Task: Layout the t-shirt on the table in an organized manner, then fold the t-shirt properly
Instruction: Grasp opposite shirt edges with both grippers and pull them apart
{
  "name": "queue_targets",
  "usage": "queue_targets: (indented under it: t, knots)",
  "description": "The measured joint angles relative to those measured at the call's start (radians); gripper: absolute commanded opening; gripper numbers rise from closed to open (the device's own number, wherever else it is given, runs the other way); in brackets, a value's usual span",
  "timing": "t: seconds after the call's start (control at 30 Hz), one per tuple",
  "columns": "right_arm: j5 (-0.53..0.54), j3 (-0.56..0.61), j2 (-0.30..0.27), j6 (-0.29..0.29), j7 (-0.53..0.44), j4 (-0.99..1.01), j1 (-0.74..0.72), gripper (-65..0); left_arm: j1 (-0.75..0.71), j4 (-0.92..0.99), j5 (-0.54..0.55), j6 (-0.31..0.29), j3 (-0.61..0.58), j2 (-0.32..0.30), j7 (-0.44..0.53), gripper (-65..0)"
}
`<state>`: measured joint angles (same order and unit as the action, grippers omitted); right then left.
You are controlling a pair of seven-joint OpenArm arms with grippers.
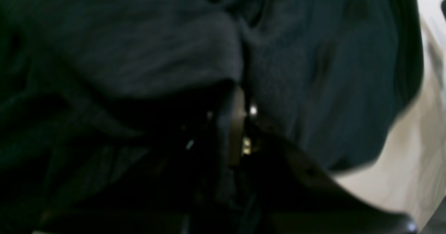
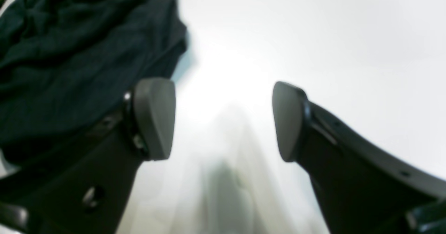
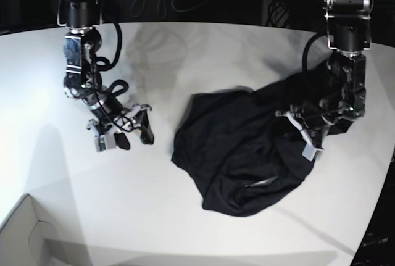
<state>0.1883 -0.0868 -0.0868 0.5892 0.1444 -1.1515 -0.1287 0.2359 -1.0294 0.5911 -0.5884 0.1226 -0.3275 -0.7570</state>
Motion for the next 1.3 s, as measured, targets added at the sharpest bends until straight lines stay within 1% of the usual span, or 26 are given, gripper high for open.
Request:
queue_targets:
  t: [0.1,0.23,0.3,0.37,0.63,0.83,0.93,1.0,1.03,1.07,1.13,1.17,1.23,1.3]
  knots:
    - [0.001,0.039,0.035,-0.002,-0.003,-0.004,0.011,-21.0,0.000,-0.005,-0.011,0.001,0.012,0.012,-0.003,-64.5]
    - [-0.006,0.125,0.042,-0.007,0.005,-0.054,0.073,-21.0,-0.004,-0.005,-0.002,0.001,0.011,0.015,-0.002,-64.5]
    - [-0.008,0.154,0.066,-0.005,0.003,-0.095,0.103,-21.0,-0.014,-0.008,0.001,0.001,0.015,0.023,0.006,-64.5]
    - [-0.008,0.180,0.073,-0.002,0.002,-0.114,0.110,-21.0,-0.026,-0.010,0.011,0.000,0.019,0.029,0.018,-64.5]
    - [-0.007,0.183,0.079,-0.002,0.003,-0.116,0.130,-21.0,-0.028,-0.011,0.016,0.000,0.019,0.029,0.016,-64.5]
    - [-0.008,0.183,0.078,-0.003,0.045,-0.090,0.132,-21.0,-0.028,-0.011,0.016,0.000,0.019,0.029,0.017,-64.5]
    - [0.003,0.183,0.079,-0.002,0.026,-0.062,0.129,-21.6,-0.027,-0.011,0.016,0.000,0.019,0.029,0.017,-64.5]
    - [0.005,0.185,0.082,-0.002,0.010,-0.042,0.123,-25.0,-0.028,-0.011,0.016,0.000,0.019,0.029,0.017,-64.5]
    - [0.012,0.189,0.085,-0.003,0.004,-0.034,0.120,-28.0,-0.028,-0.011,0.016,0.000,0.019,0.029,0.016,-64.6]
    - [0.011,0.200,0.085,-0.003,0.001,-0.026,0.117,-32.7,-0.028,-0.011,0.016,0.000,0.019,0.029,0.017,-64.6]
    - [0.011,0.227,0.087,-0.002,0.006,-0.019,0.113,-44.8,-0.028,-0.011,0.016,0.000,0.019,0.029,0.017,-64.6]
    - [0.011,0.240,0.088,-0.002,0.018,-0.018,0.112,-52.3,-0.028,-0.011,0.016,0.000,0.019,0.028,0.017,-64.7]
    - [0.005,0.247,0.090,-0.002,0.029,-0.017,0.112,-65.0,-0.028,-0.011,0.016,0.000,0.019,0.027,0.017,-64.8]
    - [0.003,0.245,0.088,-0.002,0.029,-0.018,0.113,-65.0,-0.027,-0.011,0.016,0.000,0.019,0.025,0.016,-64.9]
